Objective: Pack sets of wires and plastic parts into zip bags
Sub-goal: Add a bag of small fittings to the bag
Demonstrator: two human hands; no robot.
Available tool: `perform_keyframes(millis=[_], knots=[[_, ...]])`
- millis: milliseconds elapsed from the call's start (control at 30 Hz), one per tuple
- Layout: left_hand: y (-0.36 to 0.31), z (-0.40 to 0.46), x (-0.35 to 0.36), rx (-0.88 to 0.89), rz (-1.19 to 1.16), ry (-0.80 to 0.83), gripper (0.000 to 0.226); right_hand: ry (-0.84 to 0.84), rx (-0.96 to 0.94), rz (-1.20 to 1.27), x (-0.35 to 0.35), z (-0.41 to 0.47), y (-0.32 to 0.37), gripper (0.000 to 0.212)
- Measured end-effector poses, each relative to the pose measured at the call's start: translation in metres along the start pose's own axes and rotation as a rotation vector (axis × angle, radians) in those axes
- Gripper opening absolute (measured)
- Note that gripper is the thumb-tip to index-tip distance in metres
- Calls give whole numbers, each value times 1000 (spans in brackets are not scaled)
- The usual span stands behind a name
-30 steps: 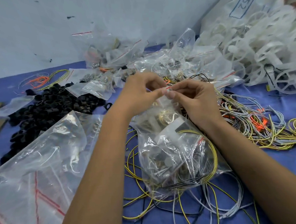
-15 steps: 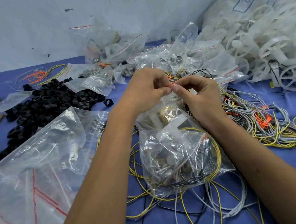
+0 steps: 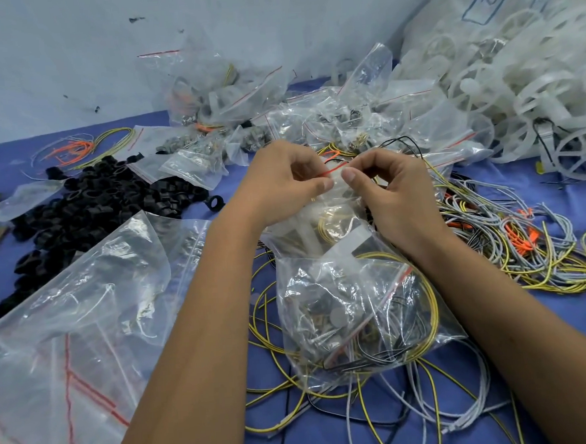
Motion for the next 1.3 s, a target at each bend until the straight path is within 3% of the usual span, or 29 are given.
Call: perform_keyframes(millis=[333, 600, 1100, 1300], knots=[[-3, 1, 1, 35, -7, 18, 20, 48, 45, 75, 2, -3, 1, 11], [-5, 0, 4, 22, -24, 7, 4, 51, 50, 71, 3, -1, -3, 13], [6, -5, -4, -43, -36, 25, 5, 35, 22, 21, 3, -2, -1, 13], [6, -4, -5, -7, -30, 15, 18, 42, 45, 92, 3, -1, -2, 13]])
Point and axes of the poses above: each hand's wrist, its own z-axis towards the middle knuckle, its own x-axis out of the palm, y = z × x, the point moved 2 cm from there along z, towards the middle knuckle, and after that the axes turned 12 degrees about x, right-handed, at the moved point
